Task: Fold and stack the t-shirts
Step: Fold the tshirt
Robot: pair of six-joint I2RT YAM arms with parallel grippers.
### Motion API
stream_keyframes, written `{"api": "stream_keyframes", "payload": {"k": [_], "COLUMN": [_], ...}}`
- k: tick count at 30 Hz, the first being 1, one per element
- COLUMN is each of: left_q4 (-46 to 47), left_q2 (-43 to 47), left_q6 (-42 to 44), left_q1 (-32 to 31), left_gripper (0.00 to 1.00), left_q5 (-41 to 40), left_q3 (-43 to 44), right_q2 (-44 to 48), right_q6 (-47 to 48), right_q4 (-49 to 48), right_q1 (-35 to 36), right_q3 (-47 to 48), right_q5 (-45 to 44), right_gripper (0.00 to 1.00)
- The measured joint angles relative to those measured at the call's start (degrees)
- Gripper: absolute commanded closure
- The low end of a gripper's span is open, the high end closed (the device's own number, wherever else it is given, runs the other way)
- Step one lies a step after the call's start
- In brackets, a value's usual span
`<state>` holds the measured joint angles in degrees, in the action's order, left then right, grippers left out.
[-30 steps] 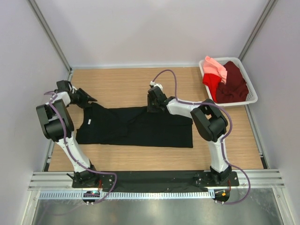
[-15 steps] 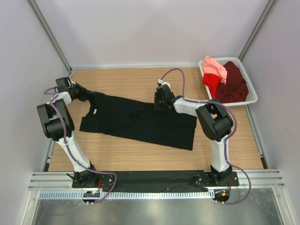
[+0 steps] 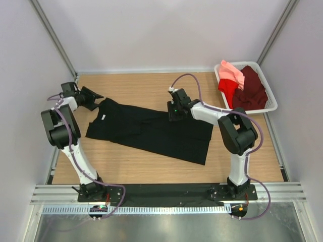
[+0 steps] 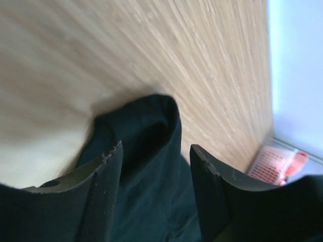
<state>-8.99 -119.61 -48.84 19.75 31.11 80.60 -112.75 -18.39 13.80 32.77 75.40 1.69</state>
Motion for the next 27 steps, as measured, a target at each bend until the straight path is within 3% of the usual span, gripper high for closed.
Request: {"api": "stream_keyframes", "payload": {"k": [6, 12, 17, 27], "left_q4": [-14.0, -17.2, -19.2, -21.2], "left_q2": [13.4, 23.9, 21.5, 10.9], "left_q6": [6.0, 8.2, 8.4, 7.3], "left_q1": [-2.1, -9.1, -13.1, -12.1], "left_gripper": [0.43, 0.45, 0.45, 0.45], "left_q5": [-13.3, -15.2, -13.0, -12.0], "left_q3": [0.2, -5.9, -13.4, -10.5], "right_q2": [6.8, 9.8, 9.9, 10.0], "right_q6": [4.6, 8.1, 8.8, 12.4], "right_q4": [6.4, 9.6, 11.1, 10.3], "right_q1": [0.0, 0.5, 0.9, 2.6], "right_q3": [-0.8, -3.8, -7.0, -10.4], "right_q5": [2.1, 1.1, -1.1, -5.0], "right_gripper": [0.64, 0.64, 0.64, 0.69]}}
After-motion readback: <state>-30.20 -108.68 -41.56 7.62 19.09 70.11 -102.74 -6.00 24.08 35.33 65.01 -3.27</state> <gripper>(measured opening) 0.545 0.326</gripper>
